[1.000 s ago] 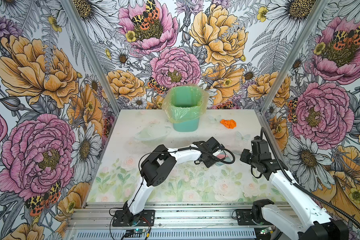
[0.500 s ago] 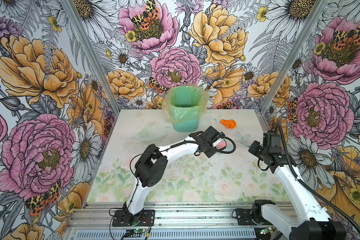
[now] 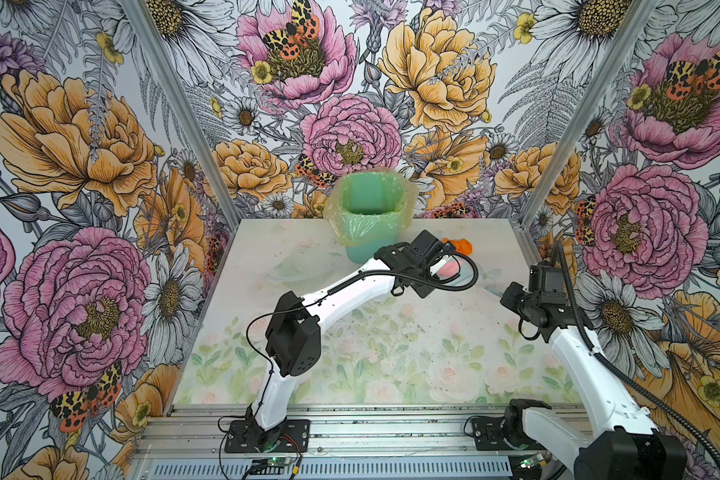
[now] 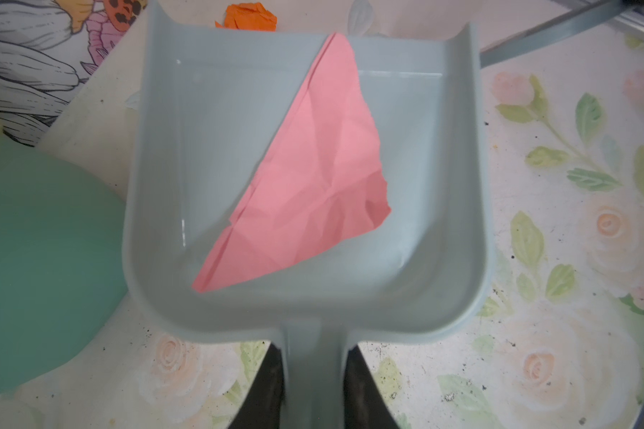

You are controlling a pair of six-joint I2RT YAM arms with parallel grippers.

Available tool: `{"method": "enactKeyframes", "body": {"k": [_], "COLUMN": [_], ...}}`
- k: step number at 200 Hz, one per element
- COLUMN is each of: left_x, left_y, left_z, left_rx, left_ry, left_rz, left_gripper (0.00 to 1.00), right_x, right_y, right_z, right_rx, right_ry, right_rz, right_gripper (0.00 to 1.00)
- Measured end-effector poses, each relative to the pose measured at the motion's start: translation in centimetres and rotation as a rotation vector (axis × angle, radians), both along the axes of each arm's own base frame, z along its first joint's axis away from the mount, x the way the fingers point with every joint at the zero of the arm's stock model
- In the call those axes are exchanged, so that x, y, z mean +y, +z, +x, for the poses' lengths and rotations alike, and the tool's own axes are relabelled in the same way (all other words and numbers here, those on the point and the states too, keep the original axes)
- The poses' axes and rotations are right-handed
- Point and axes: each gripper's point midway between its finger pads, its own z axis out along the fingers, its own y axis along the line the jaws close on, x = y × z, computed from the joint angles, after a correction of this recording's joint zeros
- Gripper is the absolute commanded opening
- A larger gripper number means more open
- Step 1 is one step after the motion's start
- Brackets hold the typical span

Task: Sweep away the paper scraps from the table
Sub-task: 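Lift the dustpan toward the green bin while the right gripper draws back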

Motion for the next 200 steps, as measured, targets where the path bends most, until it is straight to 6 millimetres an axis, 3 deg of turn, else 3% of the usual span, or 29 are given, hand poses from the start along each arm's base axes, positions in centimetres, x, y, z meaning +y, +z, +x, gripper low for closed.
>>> {"method": "enactKeyframes", "body": {"k": [55,103,152,200], "left_x": [1.3,3.6,8.1,12.1], "left_y": [5.8,10.2,14.5,17.8], "left_z": [2.2,4.9,8.9,11.7], "left_rx": [-0.079,-0.141,-0.23,-0.341], "left_ry": [0.059,0.127,0.251,0.364], "left_rz": [-0.052,-0.109,-0.159,-0.154], "left_gripper": [0.0,0.0,0.0,0.0], "right_x": [0.7,1.3,2.0,2.3], "right_y": [-1.3,-2.8,-4.1,-5.0], "right_z": [0.0,-0.4,-1.0,-1.9], "right_rx": [0.021,0.053,0.078,0.092], "right_ry": [0.032,0.05,0.067,0.054], "right_rz": [0.036,0.064,0.101,0.128], "right_gripper": [0.0,0.0,0.0,0.0]}}
